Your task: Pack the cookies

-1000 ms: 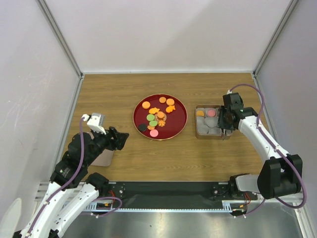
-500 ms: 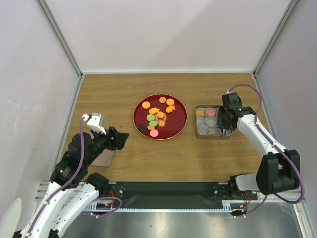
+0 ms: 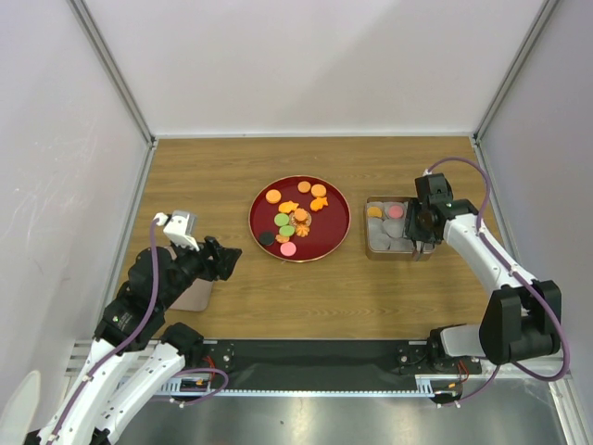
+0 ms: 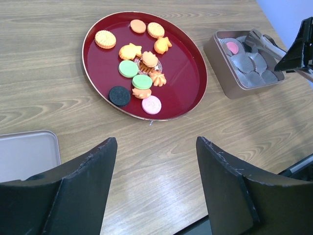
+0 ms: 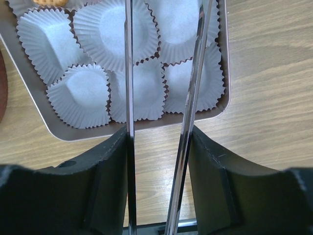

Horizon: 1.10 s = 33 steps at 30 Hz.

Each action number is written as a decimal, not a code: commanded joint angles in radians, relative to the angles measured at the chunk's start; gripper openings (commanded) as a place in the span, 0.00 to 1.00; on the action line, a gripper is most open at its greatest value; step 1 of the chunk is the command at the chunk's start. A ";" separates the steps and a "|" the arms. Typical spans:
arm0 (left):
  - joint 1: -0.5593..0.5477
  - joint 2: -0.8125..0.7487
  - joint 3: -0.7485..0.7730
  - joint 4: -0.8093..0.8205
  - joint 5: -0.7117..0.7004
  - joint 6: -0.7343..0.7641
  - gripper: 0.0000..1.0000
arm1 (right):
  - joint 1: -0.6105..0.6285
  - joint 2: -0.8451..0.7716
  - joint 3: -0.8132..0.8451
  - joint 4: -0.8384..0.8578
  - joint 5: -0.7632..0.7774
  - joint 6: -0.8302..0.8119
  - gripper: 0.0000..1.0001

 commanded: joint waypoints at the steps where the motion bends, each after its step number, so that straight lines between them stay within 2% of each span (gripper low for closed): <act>1: -0.004 0.006 0.000 0.037 0.004 0.024 0.72 | -0.004 -0.043 0.015 0.019 -0.005 -0.004 0.51; 6: -0.004 0.005 0.001 0.036 0.004 0.023 0.72 | 0.003 -0.108 0.044 -0.015 -0.036 -0.004 0.50; 10: -0.004 0.006 0.001 0.037 0.002 0.023 0.72 | 0.055 -0.167 0.065 -0.036 -0.081 0.016 0.50; 13: -0.004 0.008 0.000 0.036 0.001 0.023 0.72 | 0.190 -0.185 0.079 -0.019 -0.082 0.061 0.50; 15: -0.004 0.008 0.001 0.034 -0.002 0.023 0.72 | 0.339 -0.173 0.090 -0.009 -0.053 0.089 0.50; 17: -0.004 0.008 0.001 0.033 -0.004 0.023 0.72 | 0.426 -0.127 0.111 0.014 -0.040 0.118 0.49; 18: -0.004 0.009 0.003 0.031 -0.005 0.021 0.72 | 0.518 -0.106 0.122 0.025 -0.040 0.126 0.50; 22: -0.004 0.003 0.003 0.030 -0.011 0.020 0.72 | 0.690 0.017 0.188 0.050 -0.004 0.146 0.49; 29: -0.004 -0.003 0.003 0.030 -0.021 0.018 0.72 | 0.839 0.255 0.318 0.059 0.018 0.151 0.49; 33: -0.006 -0.003 0.003 0.030 -0.019 0.018 0.72 | 0.864 0.296 0.341 0.071 0.015 0.160 0.49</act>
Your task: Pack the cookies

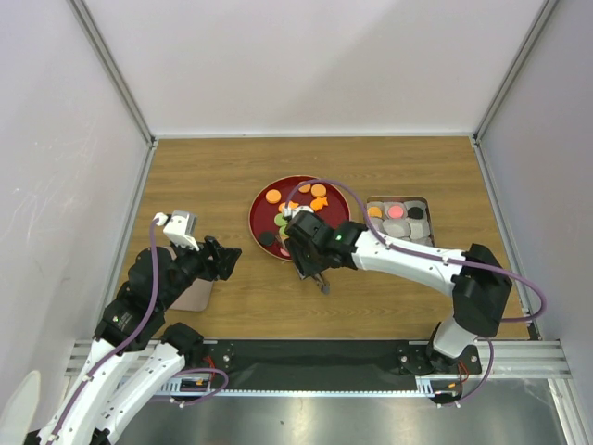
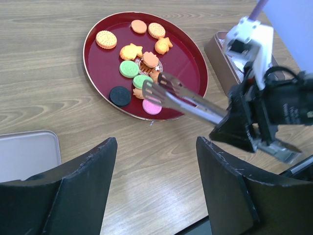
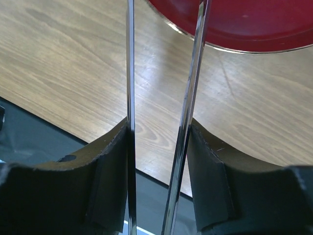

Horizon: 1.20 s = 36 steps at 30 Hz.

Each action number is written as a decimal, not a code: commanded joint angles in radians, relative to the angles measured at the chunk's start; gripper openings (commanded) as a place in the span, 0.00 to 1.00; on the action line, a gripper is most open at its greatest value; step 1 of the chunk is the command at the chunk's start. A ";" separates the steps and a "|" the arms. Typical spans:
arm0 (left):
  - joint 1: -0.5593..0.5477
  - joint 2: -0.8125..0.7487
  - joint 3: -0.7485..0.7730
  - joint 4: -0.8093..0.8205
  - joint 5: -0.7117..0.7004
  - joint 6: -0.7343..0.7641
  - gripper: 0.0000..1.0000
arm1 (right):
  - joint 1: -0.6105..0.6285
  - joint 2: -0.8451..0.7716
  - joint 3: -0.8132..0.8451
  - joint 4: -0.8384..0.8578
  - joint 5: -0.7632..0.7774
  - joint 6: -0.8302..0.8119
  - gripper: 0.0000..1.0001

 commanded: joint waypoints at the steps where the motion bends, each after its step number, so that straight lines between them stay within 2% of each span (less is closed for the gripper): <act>1: -0.006 -0.003 0.003 0.029 -0.013 0.019 0.72 | 0.017 0.016 0.056 0.027 0.029 0.020 0.49; 13: -0.006 -0.009 0.003 0.029 -0.015 0.019 0.72 | 0.031 0.095 0.096 0.001 0.059 0.023 0.49; 36: -0.006 -0.006 0.003 0.028 -0.013 0.019 0.72 | -0.009 0.141 0.107 0.019 0.046 0.020 0.48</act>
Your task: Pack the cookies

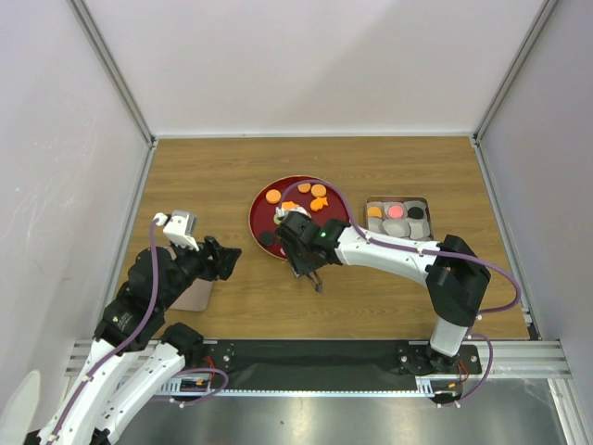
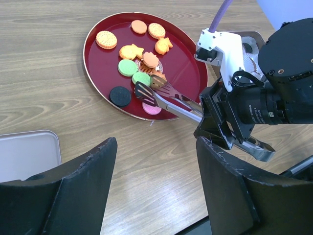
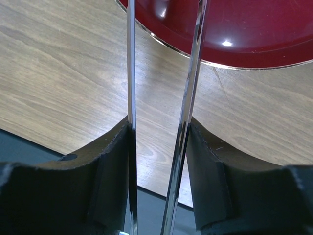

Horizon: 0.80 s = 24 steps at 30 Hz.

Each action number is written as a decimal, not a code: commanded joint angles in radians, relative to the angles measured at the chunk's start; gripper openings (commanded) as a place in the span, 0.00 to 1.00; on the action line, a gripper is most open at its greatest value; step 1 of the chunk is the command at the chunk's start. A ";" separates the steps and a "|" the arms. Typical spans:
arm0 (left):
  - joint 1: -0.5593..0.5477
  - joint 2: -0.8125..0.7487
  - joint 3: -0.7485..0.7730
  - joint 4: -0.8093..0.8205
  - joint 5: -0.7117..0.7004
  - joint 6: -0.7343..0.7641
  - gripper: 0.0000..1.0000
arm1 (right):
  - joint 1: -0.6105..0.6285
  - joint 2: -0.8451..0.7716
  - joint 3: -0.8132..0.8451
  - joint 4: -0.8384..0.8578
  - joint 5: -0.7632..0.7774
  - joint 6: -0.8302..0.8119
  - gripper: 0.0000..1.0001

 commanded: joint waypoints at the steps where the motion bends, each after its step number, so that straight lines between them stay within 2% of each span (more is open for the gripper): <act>1: -0.006 -0.003 0.003 0.028 -0.012 0.019 0.72 | -0.008 0.011 0.044 0.026 0.013 0.011 0.48; 6: -0.006 -0.003 0.003 0.029 -0.012 0.019 0.72 | -0.009 0.008 0.045 0.026 0.019 0.012 0.35; 12: -0.006 0.000 0.003 0.029 -0.012 0.019 0.72 | -0.009 -0.015 0.056 0.021 0.025 0.008 0.27; 24: -0.006 0.000 0.003 0.029 -0.015 0.019 0.72 | -0.061 -0.112 0.038 -0.003 0.051 -0.005 0.24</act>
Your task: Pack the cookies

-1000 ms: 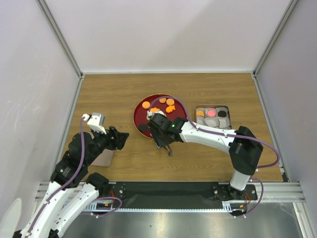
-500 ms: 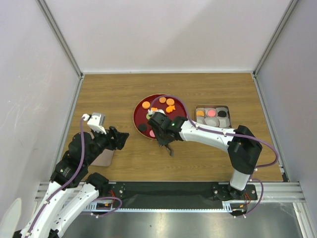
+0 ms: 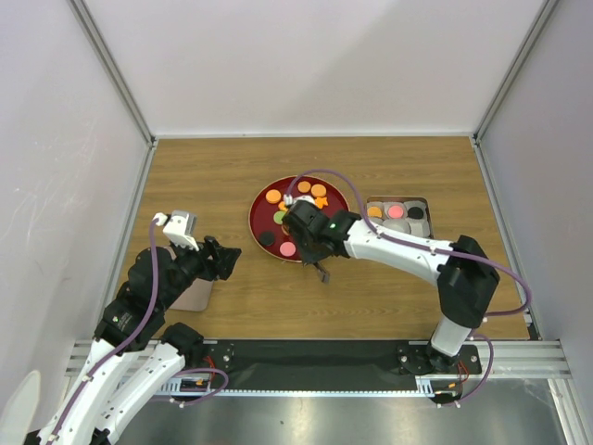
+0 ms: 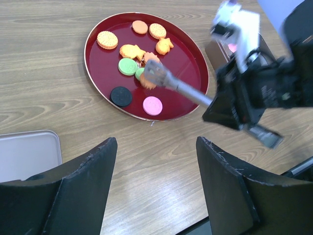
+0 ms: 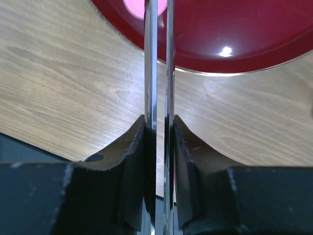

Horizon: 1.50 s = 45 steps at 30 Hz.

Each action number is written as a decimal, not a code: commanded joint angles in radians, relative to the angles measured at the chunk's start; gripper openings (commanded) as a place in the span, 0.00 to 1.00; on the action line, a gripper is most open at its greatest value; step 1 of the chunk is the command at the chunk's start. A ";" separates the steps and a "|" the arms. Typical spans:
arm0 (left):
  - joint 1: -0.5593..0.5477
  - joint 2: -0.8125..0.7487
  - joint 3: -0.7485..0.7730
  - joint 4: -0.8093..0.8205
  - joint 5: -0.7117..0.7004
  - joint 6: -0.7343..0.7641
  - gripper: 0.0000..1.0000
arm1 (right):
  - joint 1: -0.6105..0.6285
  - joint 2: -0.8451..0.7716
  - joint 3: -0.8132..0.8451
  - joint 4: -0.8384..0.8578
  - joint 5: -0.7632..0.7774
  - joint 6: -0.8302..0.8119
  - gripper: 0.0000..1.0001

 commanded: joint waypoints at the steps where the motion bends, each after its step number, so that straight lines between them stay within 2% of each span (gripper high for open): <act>1: -0.006 0.000 0.003 0.029 -0.013 0.019 0.72 | -0.027 -0.092 0.018 0.005 0.042 -0.005 0.24; 12: -0.006 0.001 0.003 0.028 -0.014 0.019 0.72 | -0.137 -0.291 -0.081 0.002 0.009 -0.012 0.24; 18: -0.006 -0.002 0.003 0.028 -0.017 0.017 0.72 | -0.258 -0.434 -0.181 -0.035 -0.007 -0.015 0.24; 22: -0.006 0.000 0.003 0.028 -0.011 0.019 0.72 | -0.352 -0.589 -0.269 -0.065 -0.025 -0.022 0.25; 28: -0.007 0.003 0.003 0.029 -0.011 0.019 0.72 | -0.462 -0.701 -0.368 -0.116 -0.016 -0.042 0.27; 36: -0.006 0.009 0.003 0.028 -0.011 0.020 0.72 | -0.493 -0.715 -0.469 -0.072 -0.067 -0.038 0.26; 45: -0.006 0.012 0.003 0.028 -0.013 0.017 0.72 | -0.495 -0.661 -0.483 -0.033 -0.071 -0.041 0.27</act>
